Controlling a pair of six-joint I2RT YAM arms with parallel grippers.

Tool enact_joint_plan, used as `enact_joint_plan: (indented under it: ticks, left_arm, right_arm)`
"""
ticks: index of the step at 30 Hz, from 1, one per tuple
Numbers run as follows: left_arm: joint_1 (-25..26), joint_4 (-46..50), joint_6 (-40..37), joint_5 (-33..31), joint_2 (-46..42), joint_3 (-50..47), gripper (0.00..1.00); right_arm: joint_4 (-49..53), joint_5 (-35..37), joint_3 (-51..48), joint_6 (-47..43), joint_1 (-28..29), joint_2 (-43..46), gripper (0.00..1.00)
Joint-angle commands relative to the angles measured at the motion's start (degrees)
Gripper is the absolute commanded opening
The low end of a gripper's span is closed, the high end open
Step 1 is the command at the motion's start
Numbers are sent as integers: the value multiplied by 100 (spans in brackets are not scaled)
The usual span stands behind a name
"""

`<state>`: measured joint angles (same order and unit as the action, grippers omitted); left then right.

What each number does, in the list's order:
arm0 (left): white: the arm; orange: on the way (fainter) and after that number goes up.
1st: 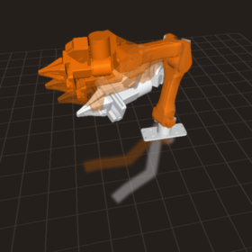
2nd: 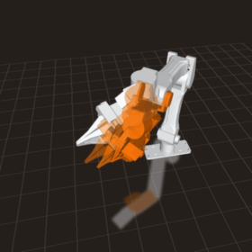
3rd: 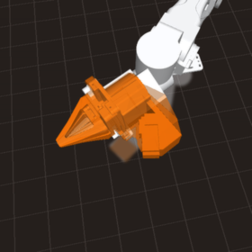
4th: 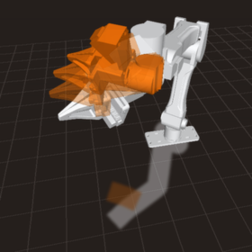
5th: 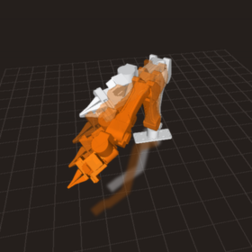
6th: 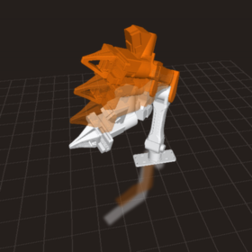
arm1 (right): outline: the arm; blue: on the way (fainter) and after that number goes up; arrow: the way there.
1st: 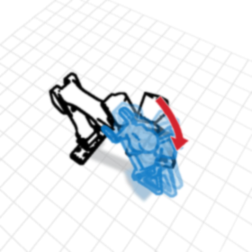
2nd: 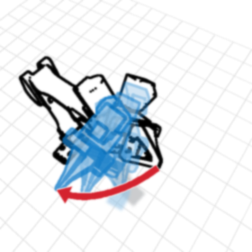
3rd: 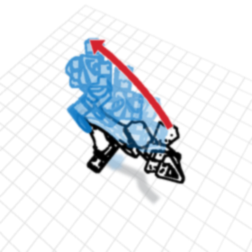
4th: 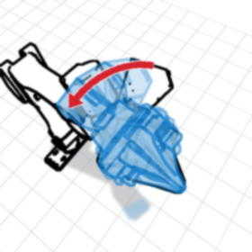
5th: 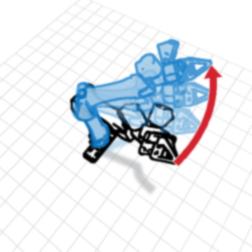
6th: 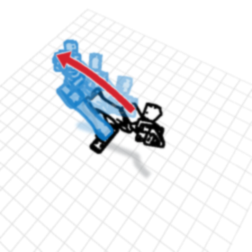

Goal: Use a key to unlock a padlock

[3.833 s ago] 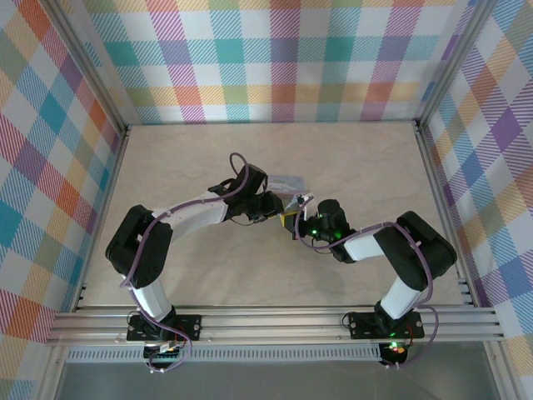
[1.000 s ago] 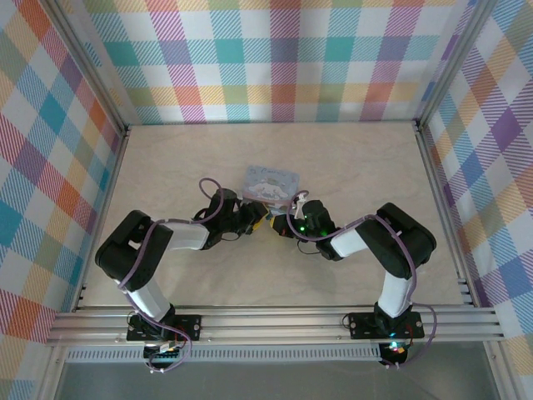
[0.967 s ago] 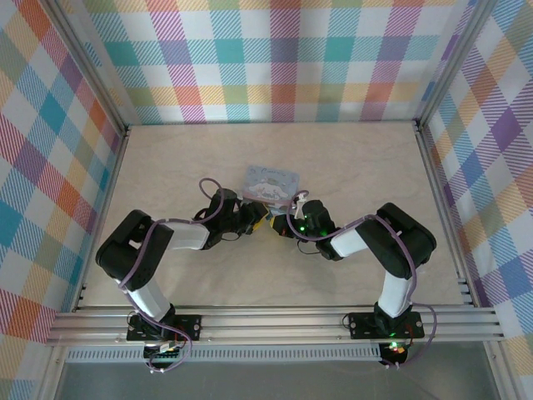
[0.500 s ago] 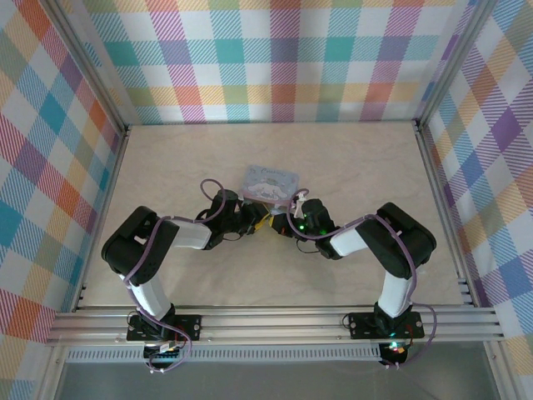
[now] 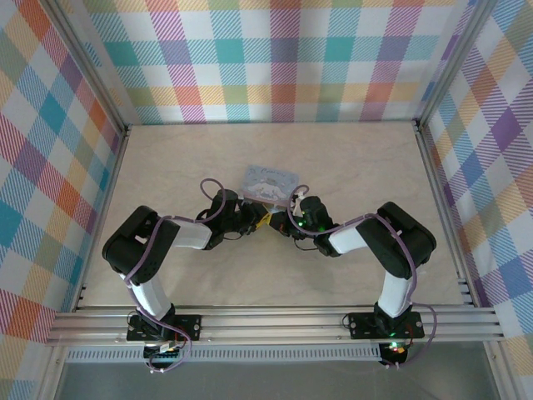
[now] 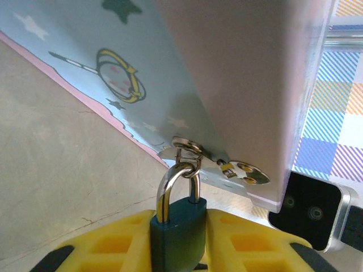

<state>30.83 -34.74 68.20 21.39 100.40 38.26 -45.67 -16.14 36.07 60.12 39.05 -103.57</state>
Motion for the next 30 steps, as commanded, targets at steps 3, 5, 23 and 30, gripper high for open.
enact_joint_plan:
  ticks: [3,5,23,30]
  left_arm:
    - [-33,28,1,-161,-6,-49,18]
    - [-33,112,-26,-196,-63,-48,14]
    - [-33,1064,190,-131,-475,255,1]
    - [-33,1503,331,-78,-609,446,0]
  right_arm:
    - [-278,-129,78,124,42,213,5]
    - [-247,-72,34,49,39,270,11]
    - [688,585,-635,-1964,-249,1704,52]
    - [1806,1067,-579,-4037,-224,2913,64]
